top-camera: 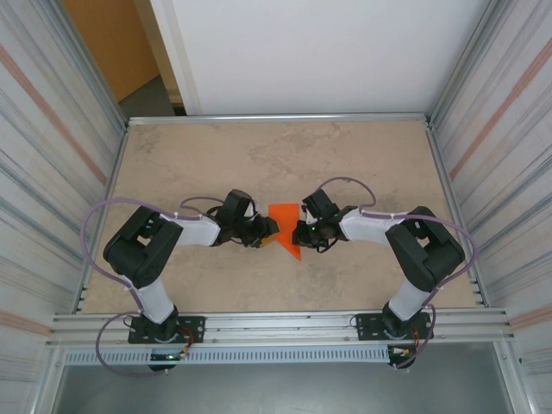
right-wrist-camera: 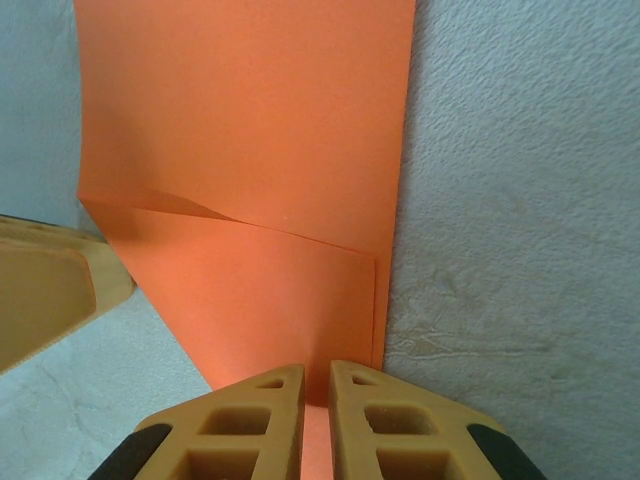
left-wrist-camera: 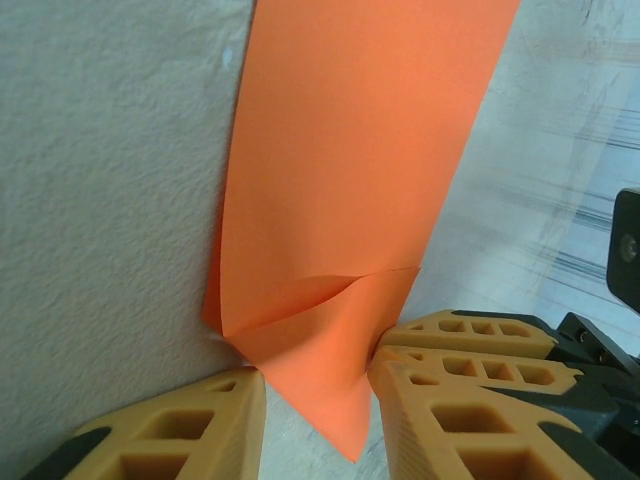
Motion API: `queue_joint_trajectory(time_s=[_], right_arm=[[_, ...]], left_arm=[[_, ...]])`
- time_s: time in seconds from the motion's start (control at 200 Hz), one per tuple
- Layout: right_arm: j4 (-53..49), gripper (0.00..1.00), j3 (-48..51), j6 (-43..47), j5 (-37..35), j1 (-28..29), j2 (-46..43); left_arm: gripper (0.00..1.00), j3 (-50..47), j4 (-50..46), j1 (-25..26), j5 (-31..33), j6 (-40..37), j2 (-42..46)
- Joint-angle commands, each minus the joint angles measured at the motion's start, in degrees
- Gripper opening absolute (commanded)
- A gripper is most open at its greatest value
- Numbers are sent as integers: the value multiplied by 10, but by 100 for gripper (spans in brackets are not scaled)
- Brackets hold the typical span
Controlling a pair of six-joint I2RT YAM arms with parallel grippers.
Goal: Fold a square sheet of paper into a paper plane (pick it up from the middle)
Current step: Fourth fold the wing at the center of the table.
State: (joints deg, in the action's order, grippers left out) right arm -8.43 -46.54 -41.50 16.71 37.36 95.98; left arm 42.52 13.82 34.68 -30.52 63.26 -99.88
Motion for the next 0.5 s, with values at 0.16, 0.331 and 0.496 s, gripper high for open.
queue_joint_trajectory(time_s=[0.16, 0.331, 0.496], right_arm=[[-31, 13, -7, 8, -9, -2, 23], [-33, 13, -7, 10, -10, -3, 23], [-34, 13, -6, 11, -13, -2, 19]], left_arm=[[35, 8, 44, -10, -39, 5, -7], [36, 17, 62, -23, -74, -3, -15], [35, 33, 61, -41, -114, -19, -37]])
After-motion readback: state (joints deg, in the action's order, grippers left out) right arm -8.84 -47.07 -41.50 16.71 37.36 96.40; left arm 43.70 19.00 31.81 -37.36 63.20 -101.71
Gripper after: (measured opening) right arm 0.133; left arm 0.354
